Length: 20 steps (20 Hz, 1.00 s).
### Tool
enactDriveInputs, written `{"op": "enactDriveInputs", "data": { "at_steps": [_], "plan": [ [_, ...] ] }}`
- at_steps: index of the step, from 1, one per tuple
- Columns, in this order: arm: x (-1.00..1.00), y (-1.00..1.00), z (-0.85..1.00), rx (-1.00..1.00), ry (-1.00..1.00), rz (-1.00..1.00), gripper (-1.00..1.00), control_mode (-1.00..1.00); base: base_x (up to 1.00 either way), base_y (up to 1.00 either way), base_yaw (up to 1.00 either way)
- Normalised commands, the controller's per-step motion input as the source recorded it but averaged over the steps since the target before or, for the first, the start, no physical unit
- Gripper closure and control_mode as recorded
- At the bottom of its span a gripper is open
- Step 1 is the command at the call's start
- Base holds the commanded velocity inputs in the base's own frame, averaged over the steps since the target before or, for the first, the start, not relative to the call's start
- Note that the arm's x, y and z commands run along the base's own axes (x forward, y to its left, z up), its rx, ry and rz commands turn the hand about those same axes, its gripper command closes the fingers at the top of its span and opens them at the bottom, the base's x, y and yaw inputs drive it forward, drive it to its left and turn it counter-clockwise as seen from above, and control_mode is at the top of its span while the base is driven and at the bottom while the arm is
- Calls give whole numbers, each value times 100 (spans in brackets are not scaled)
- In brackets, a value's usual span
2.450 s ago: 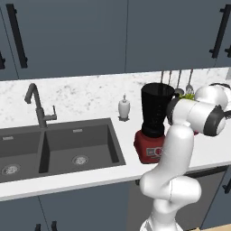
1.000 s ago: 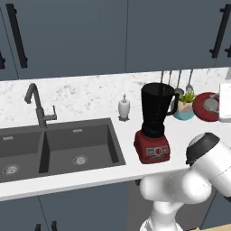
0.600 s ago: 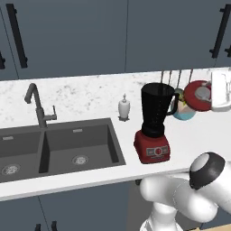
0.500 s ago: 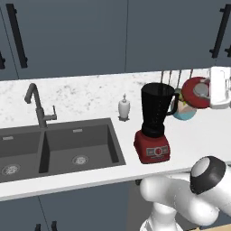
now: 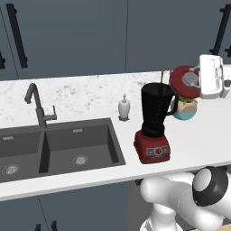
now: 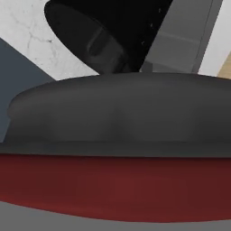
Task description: Close the lid blender by securely placing the lid on top.
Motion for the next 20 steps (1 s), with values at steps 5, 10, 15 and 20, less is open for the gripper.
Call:
{"op": "enactDriveInputs", "data": {
  "at_steps": [5, 10, 15, 20],
  "plan": [
    [33, 39, 5, 13, 5, 2, 100, -100, 0, 0, 0],
    [57, 28, 0, 11, 5, 0, 100, -100, 0, 0, 0],
    [45, 5, 0, 4, 4, 0, 100, -100, 0, 0, 0],
    [43, 0, 0, 0, 10, 3, 100, -100, 0, 0, 0]
  ]
}}
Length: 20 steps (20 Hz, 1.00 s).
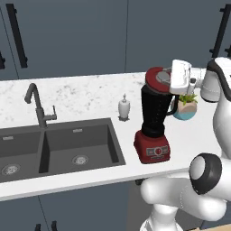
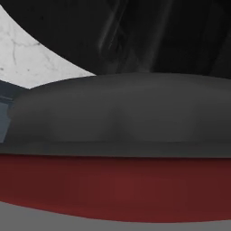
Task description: Close the lid blender by securely placing the lid on top.
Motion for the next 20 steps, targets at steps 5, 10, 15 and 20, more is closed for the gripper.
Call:
{"op": "enactDriveInputs", "data": {
  "at_steps": [5, 10, 15, 20],
  "plan": [
    [34, 0, 0, 0, 15, 4, 100, -100, 0, 0, 0],
    [9, 0, -5, 0, 9, 5, 100, -100, 0, 0, 0],
    [2, 0, -12, 0, 0, 5, 100, -100, 0, 0, 0],
    [4, 0, -3, 0, 1, 3, 100, -100, 0, 0, 0]
  ]
}}
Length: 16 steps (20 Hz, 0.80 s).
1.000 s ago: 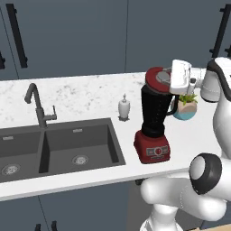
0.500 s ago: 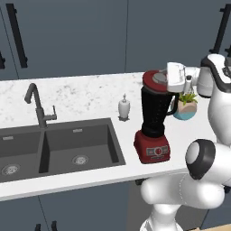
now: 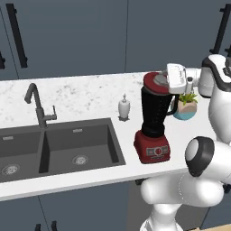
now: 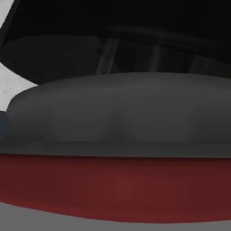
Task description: Close the lid blender by securely placing the lid on top.
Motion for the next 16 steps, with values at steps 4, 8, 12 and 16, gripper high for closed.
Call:
{"op": "enactDriveInputs", "data": {
  "at_steps": [4, 8, 12, 16],
  "plan": [
    [-4, 1, 0, 0, 3, 3, 100, -100, 0, 0, 0],
    [-6, 6, 0, 0, 13, 0, 100, -100, 0, 0, 0],
    [-6, 8, 6, 0, 19, 0, 100, -100, 0, 0, 0],
    [-4, 11, 6, 0, 14, 0, 100, -100, 0, 0, 0]
  ]
}}
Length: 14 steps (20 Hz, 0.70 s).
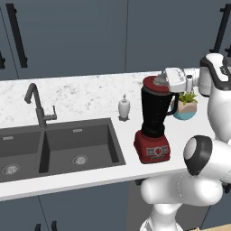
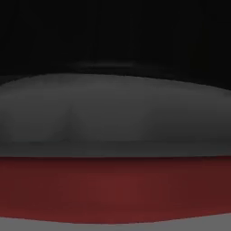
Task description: Close the lid blender by securely placing the lid on top.
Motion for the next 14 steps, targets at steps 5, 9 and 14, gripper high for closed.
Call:
{"op": "enactDriveInputs", "data": {
  "at_steps": [5, 9, 14],
  "plan": [
    [-10, 15, -21, -1, 8, 0, 100, -100, 0, 0, 0],
    [-15, 1, -53, 0, 0, 0, 100, -100, 0, 0, 0],
    [-4, 2, -38, 0, -1, 0, 100, -100, 0, 0, 0]
  ]
}}
